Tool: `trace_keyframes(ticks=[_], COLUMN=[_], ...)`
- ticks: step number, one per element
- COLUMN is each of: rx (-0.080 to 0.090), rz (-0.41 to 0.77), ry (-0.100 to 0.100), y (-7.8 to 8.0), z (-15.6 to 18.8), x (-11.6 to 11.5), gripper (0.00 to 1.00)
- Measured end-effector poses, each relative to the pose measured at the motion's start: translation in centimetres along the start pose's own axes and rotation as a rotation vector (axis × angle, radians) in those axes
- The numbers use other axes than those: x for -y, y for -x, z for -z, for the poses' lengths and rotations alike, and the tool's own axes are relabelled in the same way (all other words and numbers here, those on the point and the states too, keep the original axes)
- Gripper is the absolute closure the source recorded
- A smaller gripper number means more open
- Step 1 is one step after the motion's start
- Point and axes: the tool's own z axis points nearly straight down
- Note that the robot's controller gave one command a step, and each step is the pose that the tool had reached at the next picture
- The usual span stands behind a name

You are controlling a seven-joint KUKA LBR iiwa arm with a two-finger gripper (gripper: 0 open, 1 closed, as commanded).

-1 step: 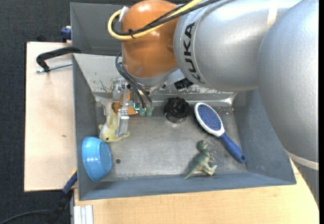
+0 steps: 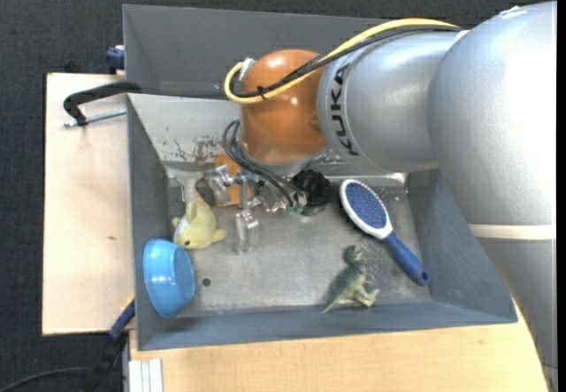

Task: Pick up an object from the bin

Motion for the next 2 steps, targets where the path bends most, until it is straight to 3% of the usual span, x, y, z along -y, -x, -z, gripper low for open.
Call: trace_keyframes(ticks=[1,2], rx=[-0.007,-0.007], rz=[-0.011,-0.011], ry=[-0.016,-0.016], y=[-0.46,-0.46], z=[-0.76,-0.75], x=[1.02,1.06], gripper=[1.0,0.0])
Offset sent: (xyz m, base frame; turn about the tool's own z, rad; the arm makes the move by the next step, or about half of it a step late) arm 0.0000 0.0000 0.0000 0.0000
